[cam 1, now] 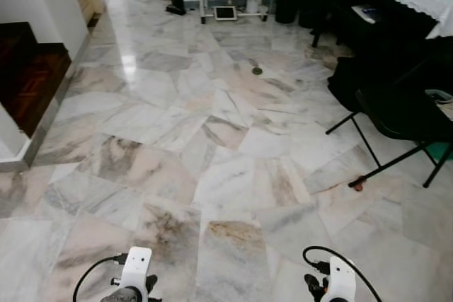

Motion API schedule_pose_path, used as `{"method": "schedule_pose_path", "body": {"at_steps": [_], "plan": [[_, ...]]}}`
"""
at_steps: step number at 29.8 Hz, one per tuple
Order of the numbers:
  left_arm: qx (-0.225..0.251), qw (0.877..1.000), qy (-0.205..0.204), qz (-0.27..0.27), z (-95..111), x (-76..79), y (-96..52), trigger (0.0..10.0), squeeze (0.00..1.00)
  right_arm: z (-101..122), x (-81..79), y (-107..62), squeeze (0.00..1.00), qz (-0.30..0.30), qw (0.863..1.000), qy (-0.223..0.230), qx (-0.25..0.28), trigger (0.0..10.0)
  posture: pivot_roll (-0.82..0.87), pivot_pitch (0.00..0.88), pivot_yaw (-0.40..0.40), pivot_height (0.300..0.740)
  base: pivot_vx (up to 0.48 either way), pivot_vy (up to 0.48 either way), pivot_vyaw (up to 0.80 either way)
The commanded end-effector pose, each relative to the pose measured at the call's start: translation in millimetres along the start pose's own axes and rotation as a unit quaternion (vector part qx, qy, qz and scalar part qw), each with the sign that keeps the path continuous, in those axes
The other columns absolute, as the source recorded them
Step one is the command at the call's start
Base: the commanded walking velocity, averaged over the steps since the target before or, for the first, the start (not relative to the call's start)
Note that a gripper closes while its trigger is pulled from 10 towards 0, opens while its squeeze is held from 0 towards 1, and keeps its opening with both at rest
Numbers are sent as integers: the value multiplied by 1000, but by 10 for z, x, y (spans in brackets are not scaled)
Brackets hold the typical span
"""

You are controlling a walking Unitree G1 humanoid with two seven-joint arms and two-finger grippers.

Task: Setting the table

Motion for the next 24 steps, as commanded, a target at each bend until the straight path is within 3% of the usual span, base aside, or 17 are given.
{"method": "schedule_pose_path", "body": {"at_steps": [1,8,14,19,24], "plan": [[-1,1000,-4,2,-13,-8,-3,10000,0,-50,12,-11,0,-2,1000,-1,-13,10000,38,0,-29,740,0,0,-681],[-5,1000,13,-3,-33,15,-4,10000,0,-85,24,-20,0,-3,1000,-3,-21,10000,37,0,-26,740,0,0,-679],[-4,1000,20,3,-20,-10,-5,10000,0,-100,76,-32,0,-5,1000,-6,-27,10000,39,0,-27,740,0,-374,-684],[-6,1000,29,-10,-12,12,-1,10000,0,-91,112,-34,0,-7,1000,-7,-29,10000,38,0,-24,740,0,0,-688],[-7,1000,26,-5,-24,13,-2,10000,0,-103,124,-39,0,-6,999,-8,-32,10000,37,0,-24,740,0,-311,-688]]}}
Point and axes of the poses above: a point about 5 cm out from each wrist's last joint towards the gripper, its own y axis pointing out of the wrist towards the gripper, its own z axis along the axis of the wrist's last joint, x = y × z, the point moved 1 cm from there along y, pointing out of the wrist towards the gripper, and after that the axes turned 3 degrees about -y, right-handed, at the moved point
